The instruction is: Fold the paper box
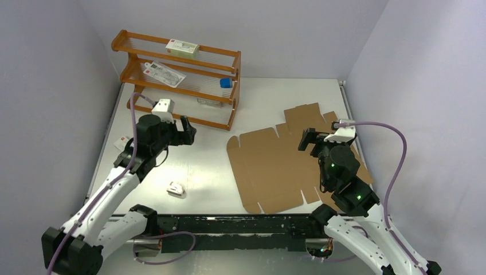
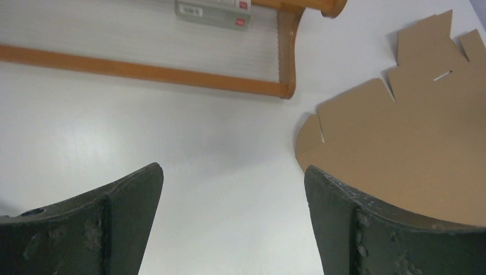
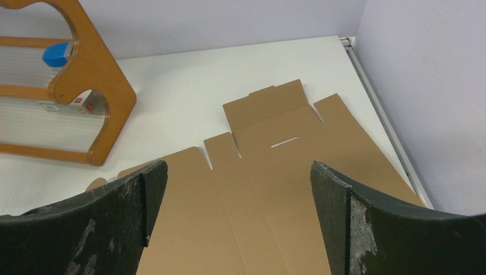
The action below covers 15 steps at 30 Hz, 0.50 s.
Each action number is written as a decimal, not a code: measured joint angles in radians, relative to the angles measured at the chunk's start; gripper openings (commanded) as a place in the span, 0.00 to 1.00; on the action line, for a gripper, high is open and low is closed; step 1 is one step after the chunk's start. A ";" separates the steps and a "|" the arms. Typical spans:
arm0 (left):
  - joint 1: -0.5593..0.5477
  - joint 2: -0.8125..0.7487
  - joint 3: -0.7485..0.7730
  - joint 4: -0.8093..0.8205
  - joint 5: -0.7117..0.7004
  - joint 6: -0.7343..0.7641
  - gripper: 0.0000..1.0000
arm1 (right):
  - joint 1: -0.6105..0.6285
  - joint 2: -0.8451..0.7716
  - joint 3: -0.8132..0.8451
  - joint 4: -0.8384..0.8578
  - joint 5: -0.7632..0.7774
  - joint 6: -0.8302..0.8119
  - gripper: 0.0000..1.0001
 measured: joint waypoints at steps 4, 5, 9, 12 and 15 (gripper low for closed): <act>0.001 0.102 -0.014 0.054 0.052 -0.121 0.98 | 0.000 -0.006 0.001 -0.003 -0.029 0.000 1.00; 0.001 0.124 -0.024 0.076 0.060 -0.151 0.98 | 0.000 -0.013 0.001 -0.003 -0.037 -0.001 1.00; 0.003 0.232 -0.084 0.218 0.111 -0.291 0.98 | 0.000 -0.050 0.001 0.000 -0.058 -0.002 1.00; 0.002 0.330 -0.118 0.334 0.142 -0.386 0.98 | 0.000 -0.067 0.001 0.002 -0.073 -0.002 1.00; -0.010 0.418 -0.143 0.444 0.147 -0.460 0.98 | 0.000 -0.074 0.001 0.002 -0.090 -0.003 1.00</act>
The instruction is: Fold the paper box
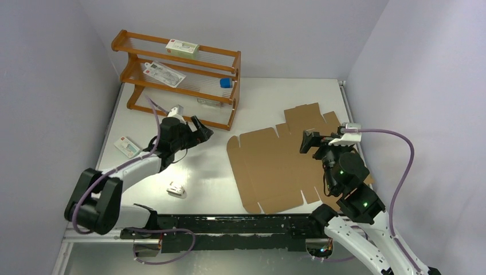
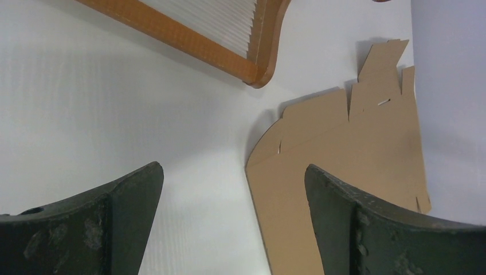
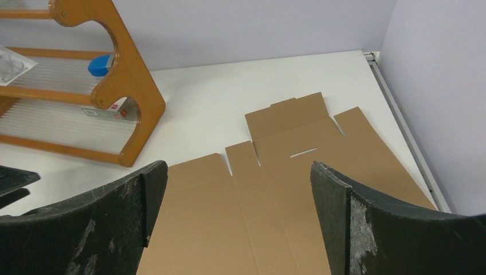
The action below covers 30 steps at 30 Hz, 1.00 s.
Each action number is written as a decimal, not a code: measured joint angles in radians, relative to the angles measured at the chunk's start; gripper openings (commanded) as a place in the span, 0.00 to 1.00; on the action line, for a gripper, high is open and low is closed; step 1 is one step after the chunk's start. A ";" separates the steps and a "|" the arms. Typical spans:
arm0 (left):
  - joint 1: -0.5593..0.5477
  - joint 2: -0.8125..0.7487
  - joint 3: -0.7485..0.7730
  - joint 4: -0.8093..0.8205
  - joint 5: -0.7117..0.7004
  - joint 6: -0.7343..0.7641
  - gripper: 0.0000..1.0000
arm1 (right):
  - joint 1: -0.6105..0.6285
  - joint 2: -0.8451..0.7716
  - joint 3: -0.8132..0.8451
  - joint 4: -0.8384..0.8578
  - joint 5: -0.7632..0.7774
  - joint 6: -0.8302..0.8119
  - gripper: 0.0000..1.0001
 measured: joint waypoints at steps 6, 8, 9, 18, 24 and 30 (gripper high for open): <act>-0.060 0.160 -0.021 0.205 -0.039 -0.112 0.98 | 0.000 -0.006 0.000 0.000 -0.020 -0.003 1.00; -0.089 0.214 -0.016 0.248 -0.053 -0.132 0.98 | 0.000 -0.015 0.000 0.001 -0.027 -0.003 1.00; -0.102 0.246 -0.010 0.270 -0.062 -0.144 0.98 | 0.000 -0.021 0.000 0.002 -0.031 -0.003 1.00; -0.126 0.512 0.124 0.398 -0.113 -0.197 0.98 | 0.000 -0.053 -0.006 0.008 -0.038 -0.003 1.00; -0.126 0.613 0.269 0.402 -0.132 -0.171 0.98 | 0.000 -0.053 -0.006 0.007 -0.032 -0.003 1.00; -0.122 0.752 0.455 0.363 -0.135 -0.125 0.98 | 0.000 -0.053 -0.006 0.006 -0.024 -0.003 1.00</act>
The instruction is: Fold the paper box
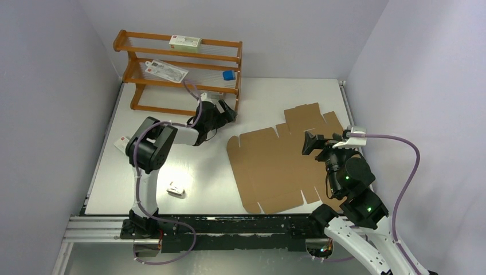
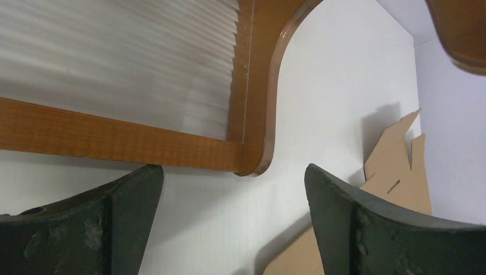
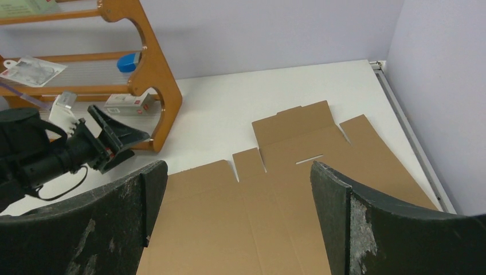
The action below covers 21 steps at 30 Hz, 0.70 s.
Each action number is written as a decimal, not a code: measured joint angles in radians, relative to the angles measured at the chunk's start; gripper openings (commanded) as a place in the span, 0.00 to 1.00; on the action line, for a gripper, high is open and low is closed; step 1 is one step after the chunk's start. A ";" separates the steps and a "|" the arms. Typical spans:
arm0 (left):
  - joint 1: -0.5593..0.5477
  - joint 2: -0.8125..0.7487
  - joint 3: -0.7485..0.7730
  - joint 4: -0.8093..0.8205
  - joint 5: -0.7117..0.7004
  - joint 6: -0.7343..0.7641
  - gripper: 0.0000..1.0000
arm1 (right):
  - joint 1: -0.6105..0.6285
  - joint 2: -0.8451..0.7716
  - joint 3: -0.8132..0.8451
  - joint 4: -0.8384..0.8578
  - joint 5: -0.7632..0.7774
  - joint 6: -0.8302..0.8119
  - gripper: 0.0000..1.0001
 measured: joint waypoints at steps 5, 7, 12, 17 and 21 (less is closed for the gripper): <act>0.017 0.084 0.129 -0.037 0.001 0.036 0.98 | 0.000 0.000 0.000 0.000 0.006 0.000 1.00; 0.028 0.111 0.170 -0.050 0.001 0.050 0.98 | 0.000 0.000 0.000 0.000 0.007 0.000 1.00; 0.047 0.151 0.252 -0.095 0.006 0.079 0.98 | 0.000 0.005 0.000 0.000 0.007 0.000 1.00; 0.053 0.188 0.319 -0.129 0.011 0.110 0.98 | 0.000 0.020 0.000 -0.001 0.006 -0.003 1.00; 0.059 0.208 0.361 -0.159 0.029 0.133 0.98 | 0.000 0.032 0.000 -0.001 0.005 -0.004 1.00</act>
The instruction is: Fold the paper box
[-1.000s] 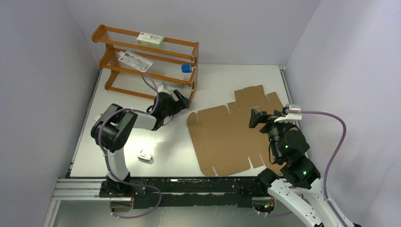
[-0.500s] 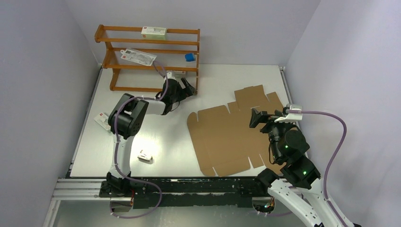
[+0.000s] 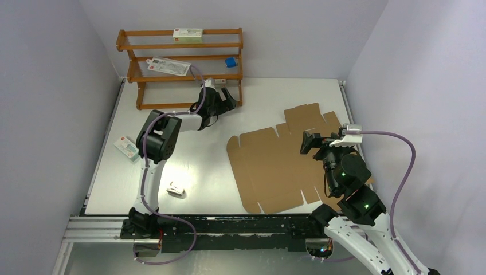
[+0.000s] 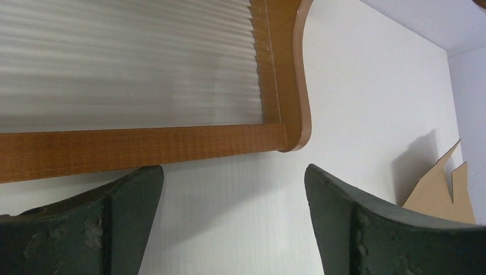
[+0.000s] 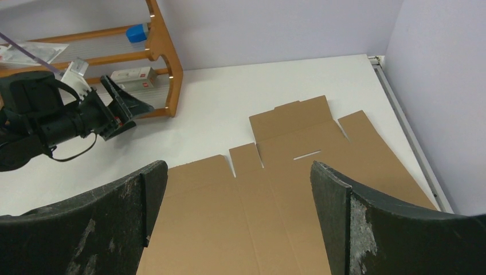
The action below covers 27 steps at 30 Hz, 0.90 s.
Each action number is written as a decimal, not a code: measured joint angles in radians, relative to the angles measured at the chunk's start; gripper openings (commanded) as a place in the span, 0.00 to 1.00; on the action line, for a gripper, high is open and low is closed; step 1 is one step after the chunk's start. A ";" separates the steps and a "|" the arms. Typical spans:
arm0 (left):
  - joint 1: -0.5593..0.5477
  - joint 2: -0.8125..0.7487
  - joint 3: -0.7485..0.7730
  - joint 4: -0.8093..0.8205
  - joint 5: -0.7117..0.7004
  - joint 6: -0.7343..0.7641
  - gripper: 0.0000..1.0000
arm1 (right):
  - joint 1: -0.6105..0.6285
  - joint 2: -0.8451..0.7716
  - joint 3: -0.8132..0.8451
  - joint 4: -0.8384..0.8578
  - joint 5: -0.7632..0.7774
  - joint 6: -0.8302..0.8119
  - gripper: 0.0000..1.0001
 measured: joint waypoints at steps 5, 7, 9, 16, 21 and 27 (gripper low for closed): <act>0.009 0.011 0.037 -0.031 0.031 0.053 0.98 | 0.000 0.002 0.000 0.000 0.000 0.000 1.00; 0.012 0.005 0.034 -0.036 0.051 0.078 0.98 | 0.000 0.002 0.000 0.000 -0.002 0.000 1.00; 0.013 -0.010 0.018 -0.042 0.071 0.105 0.98 | 0.000 0.004 0.000 0.000 -0.004 -0.001 1.00; 0.008 -0.196 -0.114 -0.121 0.175 0.230 0.98 | 0.000 0.015 0.000 0.001 -0.026 -0.005 1.00; -0.012 -0.311 -0.159 -0.219 0.252 0.330 0.98 | 0.000 0.015 0.000 0.002 -0.037 -0.008 1.00; -0.028 -0.273 -0.061 -0.438 0.373 0.491 0.90 | 0.000 0.015 0.000 0.002 -0.053 -0.011 1.00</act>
